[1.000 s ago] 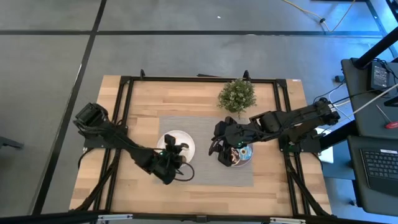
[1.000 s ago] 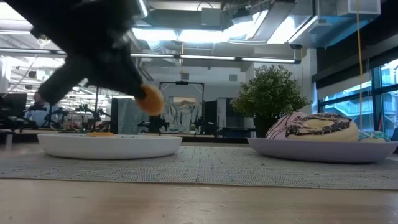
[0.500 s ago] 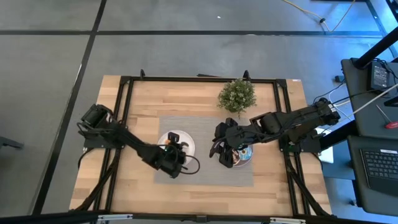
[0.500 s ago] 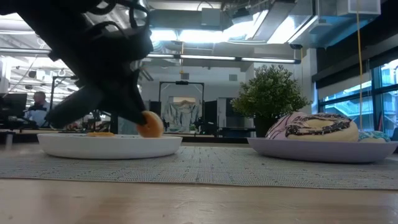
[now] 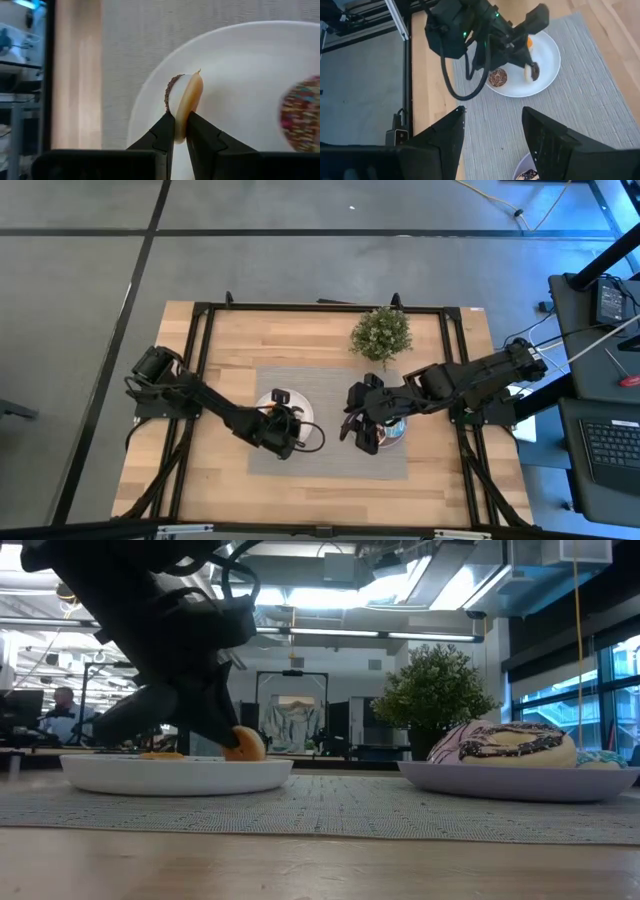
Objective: Pick & Place donuts
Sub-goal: Put the small black donut on the white plate
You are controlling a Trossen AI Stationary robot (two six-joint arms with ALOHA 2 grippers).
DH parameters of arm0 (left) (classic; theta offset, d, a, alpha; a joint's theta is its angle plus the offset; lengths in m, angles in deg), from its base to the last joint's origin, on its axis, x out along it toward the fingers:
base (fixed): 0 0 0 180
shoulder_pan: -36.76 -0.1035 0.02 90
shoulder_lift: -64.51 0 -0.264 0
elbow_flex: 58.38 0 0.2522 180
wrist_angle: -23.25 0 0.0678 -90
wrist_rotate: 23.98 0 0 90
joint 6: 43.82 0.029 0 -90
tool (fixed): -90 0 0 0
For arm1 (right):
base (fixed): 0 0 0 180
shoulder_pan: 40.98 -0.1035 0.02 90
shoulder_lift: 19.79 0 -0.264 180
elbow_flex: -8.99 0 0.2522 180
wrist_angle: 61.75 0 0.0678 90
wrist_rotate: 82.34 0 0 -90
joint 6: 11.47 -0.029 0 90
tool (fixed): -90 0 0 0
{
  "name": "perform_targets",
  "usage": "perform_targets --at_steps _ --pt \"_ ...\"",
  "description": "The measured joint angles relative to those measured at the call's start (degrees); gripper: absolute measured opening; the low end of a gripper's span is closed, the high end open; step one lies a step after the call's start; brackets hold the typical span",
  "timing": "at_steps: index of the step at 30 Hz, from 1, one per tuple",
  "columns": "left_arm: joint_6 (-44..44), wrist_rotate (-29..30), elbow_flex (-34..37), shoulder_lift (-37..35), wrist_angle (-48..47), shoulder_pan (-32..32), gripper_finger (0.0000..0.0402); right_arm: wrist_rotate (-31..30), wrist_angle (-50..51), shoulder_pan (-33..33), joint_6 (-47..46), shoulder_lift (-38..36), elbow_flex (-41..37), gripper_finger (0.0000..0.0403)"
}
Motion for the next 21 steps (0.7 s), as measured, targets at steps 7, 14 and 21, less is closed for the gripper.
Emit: perform_targets --at_steps 7,14,21 --pt "0.0 2.19 0.0 0.0 0.6 -0.25 0.0051 0.04 1.91 -0.12 -1.17 0.0 0.0 0.0199" --pt "0.01 1.14 0.0 0.0 2.9 -0.25 0.0059 0.02 2.07 -0.09 -1.25 0.0 0.0 0.0199" --pt "0.02 0.9 0.0 0.0 3.28 -0.25 0.0067 0.09 2.1 -0.09 -1.54 0.0 0.0 0.0199"
